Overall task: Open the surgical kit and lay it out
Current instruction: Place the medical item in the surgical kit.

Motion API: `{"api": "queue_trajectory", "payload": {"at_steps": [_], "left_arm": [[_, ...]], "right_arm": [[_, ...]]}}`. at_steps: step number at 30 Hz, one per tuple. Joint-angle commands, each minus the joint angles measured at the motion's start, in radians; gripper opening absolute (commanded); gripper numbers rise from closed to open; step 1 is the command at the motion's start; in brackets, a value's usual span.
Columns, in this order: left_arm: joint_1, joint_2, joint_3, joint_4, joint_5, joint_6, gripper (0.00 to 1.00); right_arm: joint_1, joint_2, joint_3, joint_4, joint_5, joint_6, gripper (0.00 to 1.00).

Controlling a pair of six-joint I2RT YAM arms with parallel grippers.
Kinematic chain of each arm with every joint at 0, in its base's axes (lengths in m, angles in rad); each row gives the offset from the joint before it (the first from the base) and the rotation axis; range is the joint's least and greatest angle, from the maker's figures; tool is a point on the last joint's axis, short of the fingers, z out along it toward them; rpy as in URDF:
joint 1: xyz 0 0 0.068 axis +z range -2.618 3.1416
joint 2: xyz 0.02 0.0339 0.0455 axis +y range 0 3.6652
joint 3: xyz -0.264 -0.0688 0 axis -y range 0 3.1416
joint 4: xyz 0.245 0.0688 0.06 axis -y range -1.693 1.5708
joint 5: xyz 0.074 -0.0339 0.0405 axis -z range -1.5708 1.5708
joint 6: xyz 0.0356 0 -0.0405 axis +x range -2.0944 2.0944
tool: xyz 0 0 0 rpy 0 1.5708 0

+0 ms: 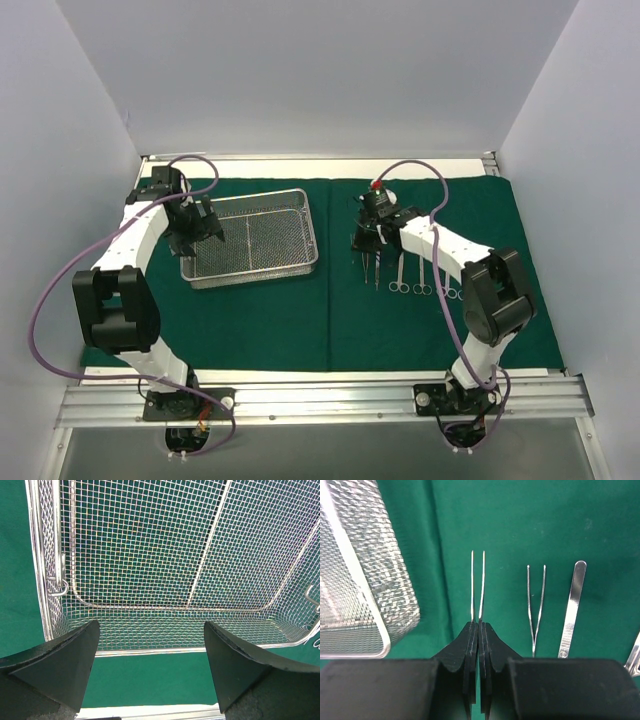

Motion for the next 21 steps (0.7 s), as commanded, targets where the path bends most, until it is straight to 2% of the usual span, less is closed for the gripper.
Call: {"api": "queue_trajectory", "payload": {"at_steps": [1,21], "left_arm": [[0.003,0.011,0.031,0.015,0.021,0.003,0.94],[0.005,0.011,0.016,0.033,0.021,-0.005,0.94]], "right_arm": [[0.009,0.023,-0.004,-0.012,0.039,-0.011,0.00],[0.029,0.094,-0.019,-0.049,-0.008,-0.040,0.00]]}}
